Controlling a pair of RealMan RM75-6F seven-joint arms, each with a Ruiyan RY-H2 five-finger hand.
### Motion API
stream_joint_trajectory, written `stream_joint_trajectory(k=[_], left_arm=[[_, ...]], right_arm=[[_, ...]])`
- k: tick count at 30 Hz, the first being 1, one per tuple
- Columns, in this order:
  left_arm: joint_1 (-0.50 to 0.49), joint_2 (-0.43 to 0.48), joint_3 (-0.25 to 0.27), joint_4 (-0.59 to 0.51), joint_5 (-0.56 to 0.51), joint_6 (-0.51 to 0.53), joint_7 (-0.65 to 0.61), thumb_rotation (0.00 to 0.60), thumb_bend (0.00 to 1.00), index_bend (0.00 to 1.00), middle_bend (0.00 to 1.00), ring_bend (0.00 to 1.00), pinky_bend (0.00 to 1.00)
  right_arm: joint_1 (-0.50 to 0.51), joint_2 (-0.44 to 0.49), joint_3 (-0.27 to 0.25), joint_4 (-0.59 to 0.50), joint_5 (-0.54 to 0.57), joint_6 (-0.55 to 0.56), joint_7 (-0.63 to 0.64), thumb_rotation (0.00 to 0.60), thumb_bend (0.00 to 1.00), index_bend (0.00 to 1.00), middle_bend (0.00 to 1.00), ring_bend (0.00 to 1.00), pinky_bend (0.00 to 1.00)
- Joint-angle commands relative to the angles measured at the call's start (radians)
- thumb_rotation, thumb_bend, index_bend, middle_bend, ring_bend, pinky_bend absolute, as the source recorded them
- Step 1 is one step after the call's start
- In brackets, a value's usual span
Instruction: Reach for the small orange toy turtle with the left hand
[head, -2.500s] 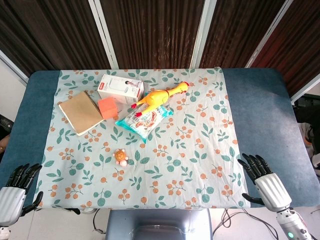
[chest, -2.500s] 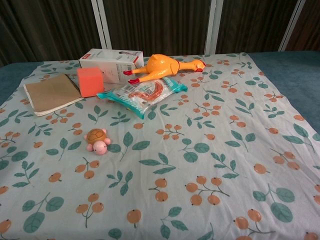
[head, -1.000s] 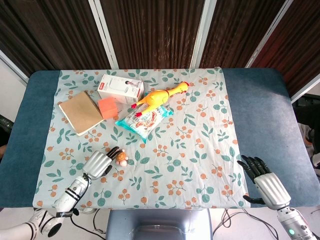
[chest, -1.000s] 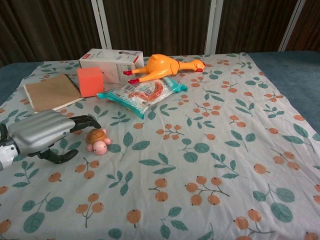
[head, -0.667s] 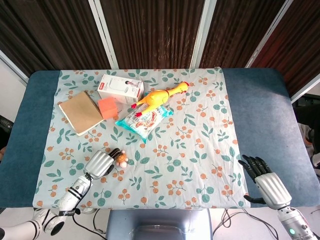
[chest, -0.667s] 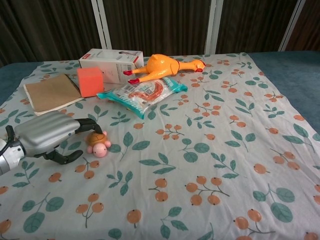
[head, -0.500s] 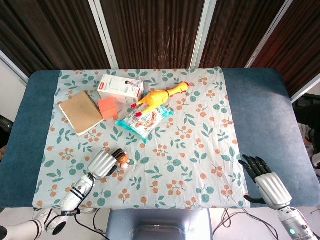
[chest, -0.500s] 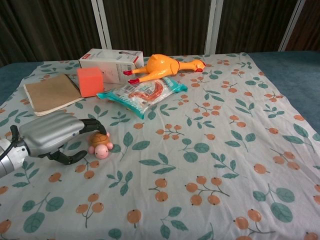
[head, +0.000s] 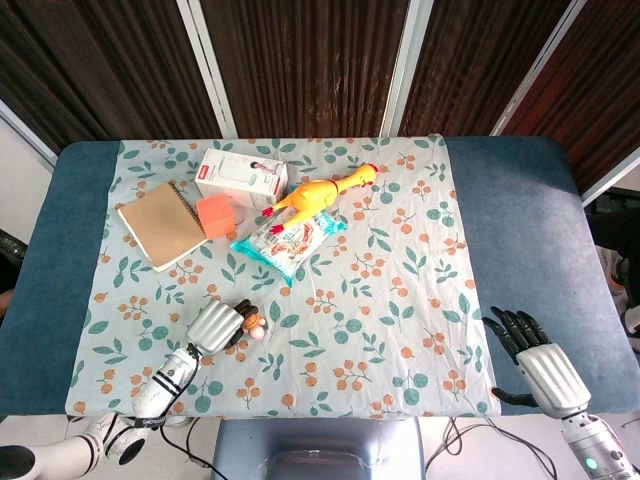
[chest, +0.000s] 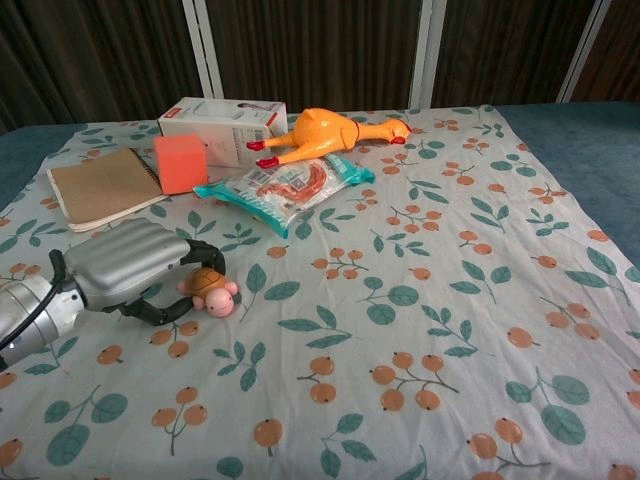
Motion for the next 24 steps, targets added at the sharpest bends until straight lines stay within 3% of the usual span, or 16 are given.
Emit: stream_joint_trajectory(k=[1, 4, 15, 17, 21, 24], left_arm=[[0.002, -0.030, 0.006, 0.050, 0.024, 0.059, -0.034, 0.600, 0.46, 0.77, 0.83, 0.97, 1.00], [0.004, -0.050, 0.007, 0.091, 0.034, 0.097, -0.047, 0.600, 0.48, 0.83, 0.91, 0.99, 1.00], [0.013, -0.102, 0.006, 0.211, 0.022, 0.148, -0.093, 0.600, 0.48, 0.84, 0.97, 1.00, 1.00], [0.010, -0.095, 0.019, 0.216, 0.019, 0.120, -0.107, 0.600, 0.48, 0.76, 0.88, 1.00, 1.00], [0.004, -0.070, 0.029, 0.178, 0.007, 0.077, -0.105, 0.600, 0.47, 0.37, 0.53, 0.98, 1.00], [0.001, -0.049, 0.032, 0.132, 0.004, 0.069, -0.093, 0.600, 0.47, 0.25, 0.35, 0.97, 1.00]], right_arm=[[-0.001, 0.001, -0.001, 0.000, -0.002, 0.002, 0.001, 0.600, 0.18, 0.00, 0.00, 0.00, 0.00], [-0.001, 0.001, -0.001, 0.000, -0.003, 0.002, 0.002, 0.600, 0.18, 0.00, 0.00, 0.00, 0.00], [-0.001, 0.004, -0.003, -0.001, -0.008, 0.000, 0.005, 0.600, 0.18, 0.00, 0.00, 0.00, 0.00], [-0.001, 0.005, -0.003, -0.002, -0.008, 0.002, 0.006, 0.600, 0.18, 0.00, 0.00, 0.00, 0.00], [-0.001, 0.003, -0.002, 0.001, -0.014, 0.007, 0.014, 0.600, 0.18, 0.00, 0.00, 0.00, 0.00], [-0.001, 0.002, -0.002, 0.004, -0.014, 0.009, 0.018, 0.600, 0.18, 0.00, 0.00, 0.00, 0.00]])
